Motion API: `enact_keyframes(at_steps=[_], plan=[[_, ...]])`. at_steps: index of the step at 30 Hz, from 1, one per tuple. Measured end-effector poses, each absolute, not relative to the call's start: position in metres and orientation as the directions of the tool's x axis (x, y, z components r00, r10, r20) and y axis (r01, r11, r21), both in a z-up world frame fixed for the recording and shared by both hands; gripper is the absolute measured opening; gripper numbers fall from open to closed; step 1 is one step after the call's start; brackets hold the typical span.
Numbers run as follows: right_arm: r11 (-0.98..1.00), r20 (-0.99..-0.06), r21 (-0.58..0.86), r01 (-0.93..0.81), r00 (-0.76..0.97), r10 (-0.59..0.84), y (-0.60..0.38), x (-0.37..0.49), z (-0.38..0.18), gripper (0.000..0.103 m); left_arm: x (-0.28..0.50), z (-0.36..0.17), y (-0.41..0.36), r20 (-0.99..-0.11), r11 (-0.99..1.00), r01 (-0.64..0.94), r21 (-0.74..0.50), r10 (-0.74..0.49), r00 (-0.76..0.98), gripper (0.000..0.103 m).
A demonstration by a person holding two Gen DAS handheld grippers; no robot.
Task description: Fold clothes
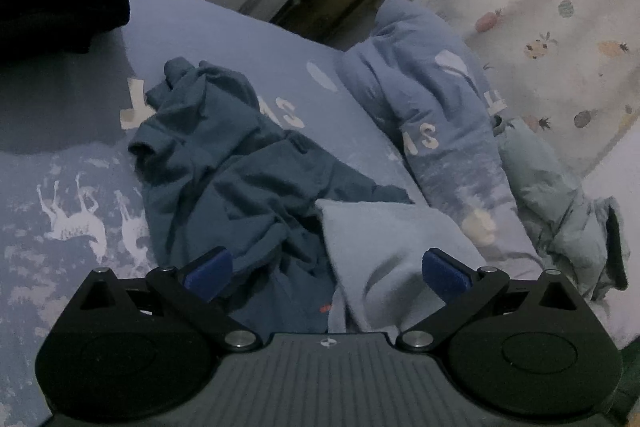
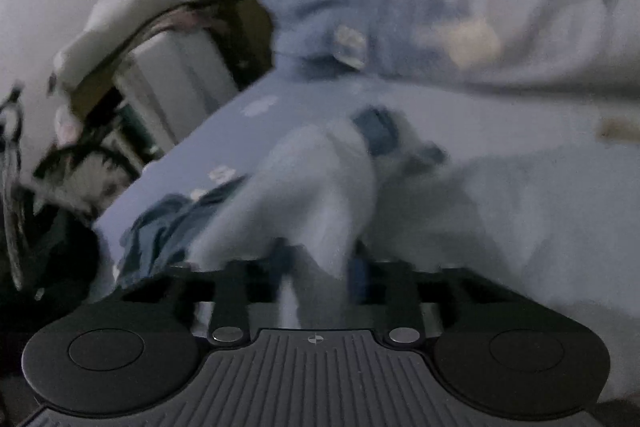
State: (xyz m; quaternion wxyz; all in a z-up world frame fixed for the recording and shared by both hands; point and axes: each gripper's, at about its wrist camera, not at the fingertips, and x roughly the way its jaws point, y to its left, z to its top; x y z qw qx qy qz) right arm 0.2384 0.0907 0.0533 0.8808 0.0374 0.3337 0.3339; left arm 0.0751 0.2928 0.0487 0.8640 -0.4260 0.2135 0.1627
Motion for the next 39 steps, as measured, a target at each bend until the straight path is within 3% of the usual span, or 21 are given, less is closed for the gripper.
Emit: enact_keyframes(at_steps=[3, 7, 12, 21, 24, 26, 27, 36, 39], plan=[[0.758, -0.537, 0.064, -0.65, 0.617, 0.575, 0.121, 0.201, 0.074, 0.018, 0.07, 0.05, 0.302, -0.507, 0.567, -0.469, -0.677, 0.103, 0.856, 0.103], [0.653, -0.496, -0.116, -0.748, 0.614, 0.615, 0.155, 0.151, 0.089, 0.018, 0.063, 0.053, 0.311, -0.504, 0.552, -0.48, -0.682, 0.121, 0.855, 0.103], [0.47, -0.567, -0.268, -0.841, 0.532, 0.629, 0.188, 0.09, 0.068, 0.019, 0.047, 0.055, 0.329, -0.517, 0.556, -0.529, -0.641, 0.197, 0.833, 0.103], [0.33, -0.658, -0.284, -0.9, 0.434, 0.616, 0.202, 0.023, 0.035, 0.026, 0.049, 0.046, 0.332, -0.559, 0.587, -0.525, -0.616, 0.143, 0.817, 0.103], [0.374, -0.636, -0.288, -0.881, 0.468, 0.613, 0.2, 0.021, 0.034, 0.036, 0.049, 0.029, 0.34, -0.611, 0.521, -0.561, -0.643, 0.092, 0.786, 0.103], [0.403, -0.619, -0.294, -0.867, 0.494, 0.611, 0.198, 0.02, 0.034, 0.054, 0.046, 0.018, 0.347, -0.636, 0.472, -0.588, -0.657, 0.071, 0.768, 0.103], [0.405, -0.614, -0.307, -0.861, 0.504, 0.607, 0.199, 0.018, 0.033, 0.056, 0.045, 0.014, 0.349, -0.642, 0.459, -0.594, -0.661, 0.065, 0.764, 0.103], [0.286, -0.538, -0.6, -0.747, 0.641, 0.547, 0.249, 0.001, -0.007, 0.053, 0.045, -0.014, 0.363, -0.545, 0.364, -0.484, -0.796, -0.08, 0.835, 0.103], [0.31, -0.52, -0.626, -0.716, 0.679, 0.519, 0.265, 0.013, -0.013, 0.026, 0.045, -0.017, 0.366, -0.502, 0.337, -0.451, -0.826, -0.078, 0.861, 0.103]])
